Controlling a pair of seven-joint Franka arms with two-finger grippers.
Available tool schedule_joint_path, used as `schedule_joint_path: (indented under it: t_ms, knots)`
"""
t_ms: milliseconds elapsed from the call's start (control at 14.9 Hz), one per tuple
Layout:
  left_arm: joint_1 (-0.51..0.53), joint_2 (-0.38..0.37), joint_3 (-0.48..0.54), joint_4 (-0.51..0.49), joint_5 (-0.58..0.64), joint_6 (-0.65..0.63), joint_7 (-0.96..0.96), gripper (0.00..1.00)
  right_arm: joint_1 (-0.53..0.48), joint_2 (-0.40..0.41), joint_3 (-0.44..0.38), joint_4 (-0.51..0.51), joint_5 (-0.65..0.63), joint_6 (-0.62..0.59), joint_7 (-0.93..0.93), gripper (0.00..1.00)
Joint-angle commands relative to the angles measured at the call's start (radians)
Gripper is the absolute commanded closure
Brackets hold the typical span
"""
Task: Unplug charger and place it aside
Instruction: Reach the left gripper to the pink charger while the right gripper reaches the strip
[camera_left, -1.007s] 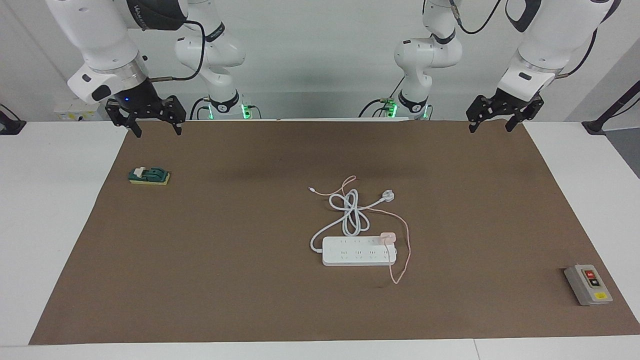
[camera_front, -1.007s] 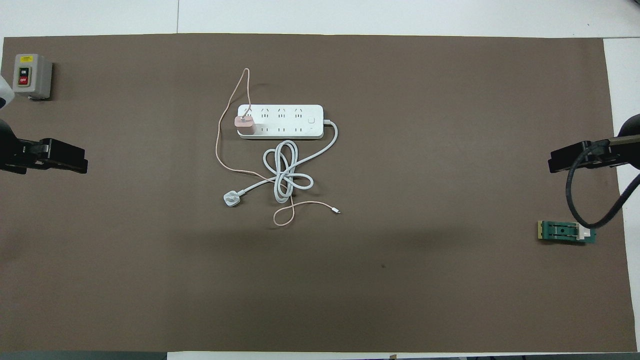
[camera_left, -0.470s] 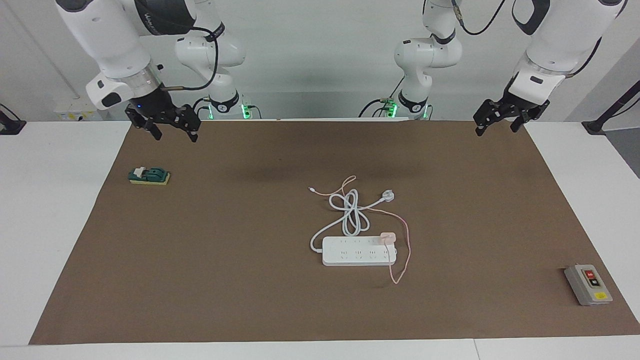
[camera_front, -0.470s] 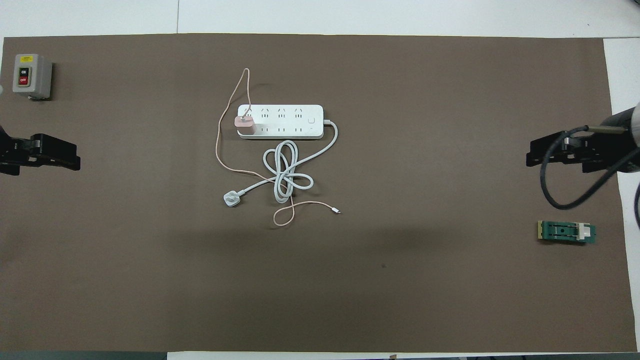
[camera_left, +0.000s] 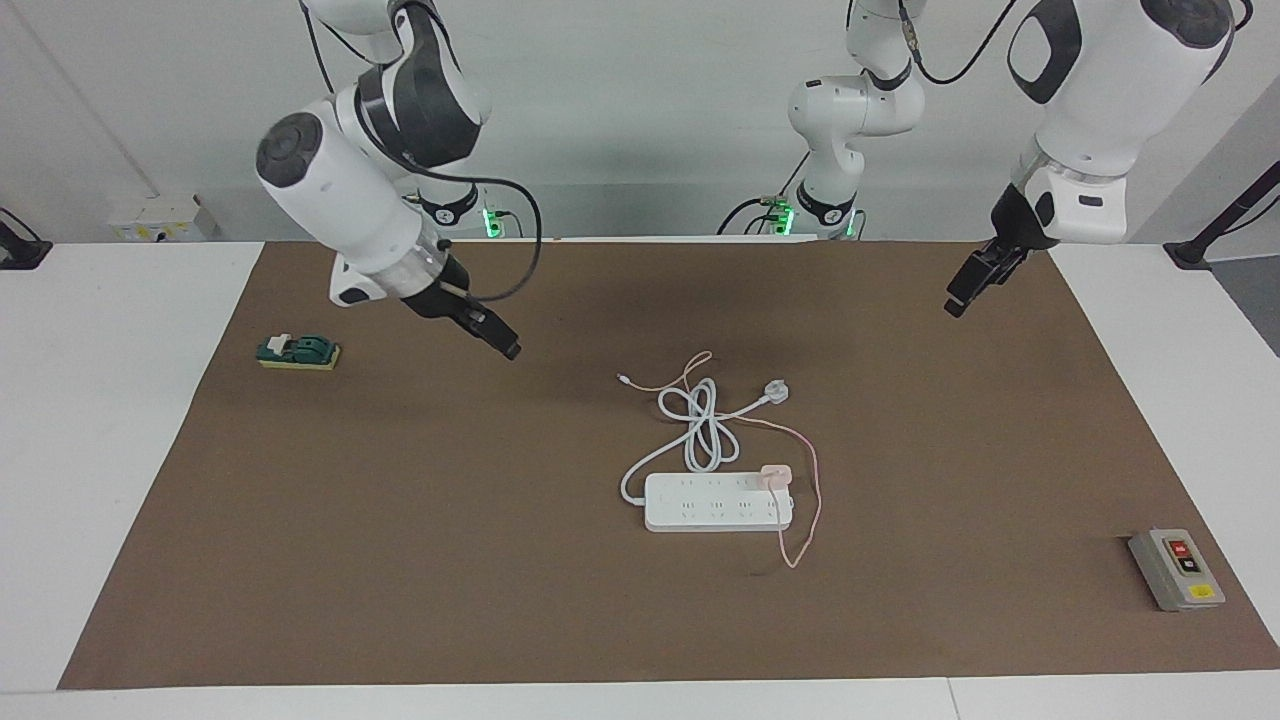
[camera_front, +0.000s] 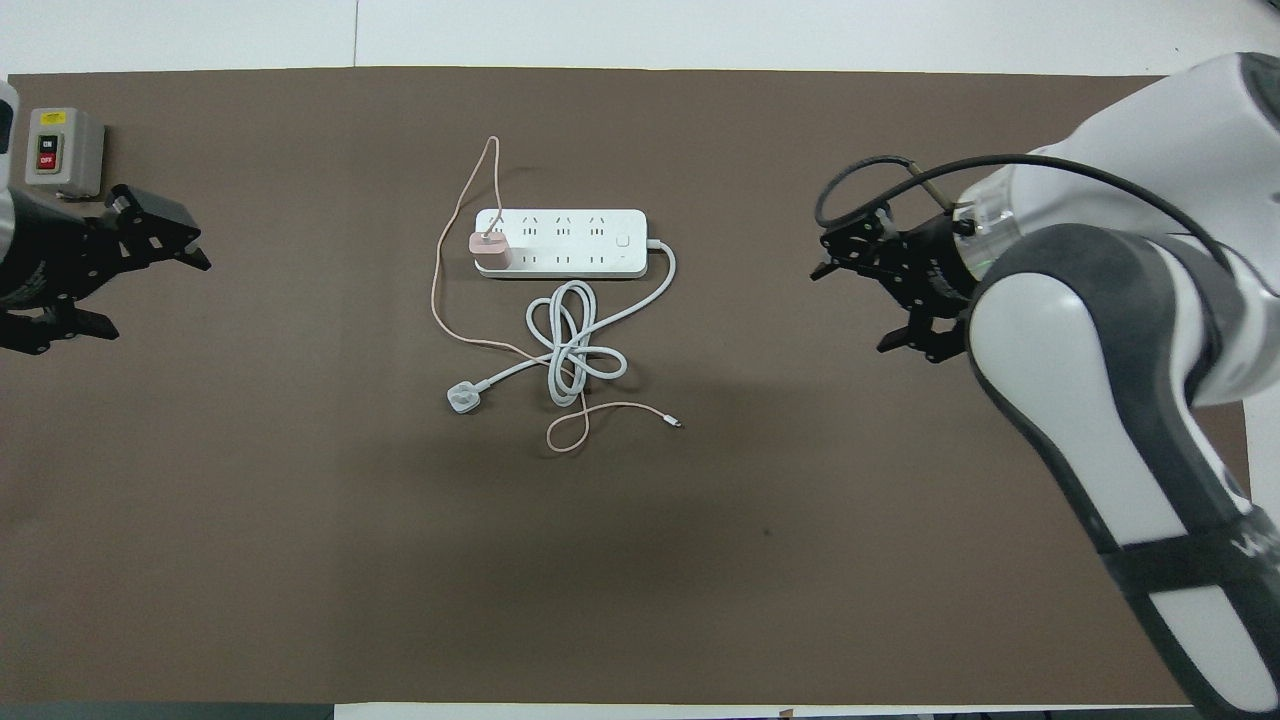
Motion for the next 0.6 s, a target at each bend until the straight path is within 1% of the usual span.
schedule_joint_path:
  t_ms: [0,67,201,336,403,470,537]
  knots:
    - [-0.075,0.094,0.012,0.023,0.011,0.035,-0.222,0.0,0.04,0.086,0.0,0.024,0.169,0.1,0.191,0.0]
    - [-0.094,0.134,0.01,0.039,0.014,0.076,-0.361,0.0,0.061,0.138,0.0,0.06,0.224,0.121,0.233,0.0]
    - [-0.12,0.212,0.01,0.072,0.014,0.133,-0.55,0.0,0.072,0.262,0.0,0.171,0.304,0.141,0.323,0.0]
    - [-0.141,0.256,0.01,0.079,0.011,0.171,-0.623,0.0,0.117,0.363,0.0,0.263,0.343,0.19,0.377,0.0]
    - [-0.163,0.293,0.012,0.099,0.008,0.183,-0.677,0.0,0.129,0.405,0.001,0.286,0.376,0.224,0.406,0.0]
    - [-0.192,0.369,0.018,0.183,0.009,0.187,-0.774,0.0,0.132,0.436,0.0,0.303,0.425,0.247,0.423,0.0]
    - [-0.201,0.472,0.019,0.304,0.011,0.167,-0.868,0.0,0.146,0.459,0.0,0.318,0.459,0.261,0.423,0.0]
